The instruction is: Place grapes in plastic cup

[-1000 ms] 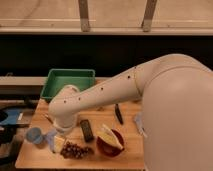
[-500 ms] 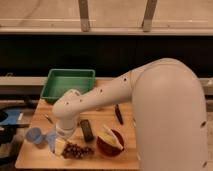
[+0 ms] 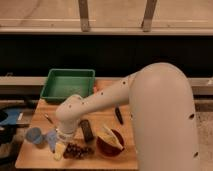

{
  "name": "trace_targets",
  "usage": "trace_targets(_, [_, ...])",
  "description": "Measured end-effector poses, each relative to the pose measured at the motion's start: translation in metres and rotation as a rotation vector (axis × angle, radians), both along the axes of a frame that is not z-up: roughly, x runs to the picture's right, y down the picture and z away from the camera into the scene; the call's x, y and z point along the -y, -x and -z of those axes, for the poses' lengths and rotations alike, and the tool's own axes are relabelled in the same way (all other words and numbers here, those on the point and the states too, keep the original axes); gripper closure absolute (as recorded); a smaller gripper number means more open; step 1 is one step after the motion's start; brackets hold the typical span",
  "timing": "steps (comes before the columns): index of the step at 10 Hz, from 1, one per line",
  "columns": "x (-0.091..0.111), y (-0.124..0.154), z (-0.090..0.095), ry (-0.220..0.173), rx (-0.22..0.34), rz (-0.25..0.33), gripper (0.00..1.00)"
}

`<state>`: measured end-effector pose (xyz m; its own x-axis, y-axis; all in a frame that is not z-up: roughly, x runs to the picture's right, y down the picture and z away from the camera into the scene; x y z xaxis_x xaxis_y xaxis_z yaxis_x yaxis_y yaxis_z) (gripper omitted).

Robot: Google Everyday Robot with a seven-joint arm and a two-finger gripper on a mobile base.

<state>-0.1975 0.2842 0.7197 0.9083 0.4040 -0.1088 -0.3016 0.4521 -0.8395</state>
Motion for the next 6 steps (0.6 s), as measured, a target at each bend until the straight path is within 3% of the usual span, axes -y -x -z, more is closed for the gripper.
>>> trace_targets(3, [-0.017, -0.005, -0.007, 0.039, -0.001, -0.043, 0.2])
trace_targets(6, [-0.026, -0.004, -0.011, 0.055, -0.039, -0.039, 0.43])
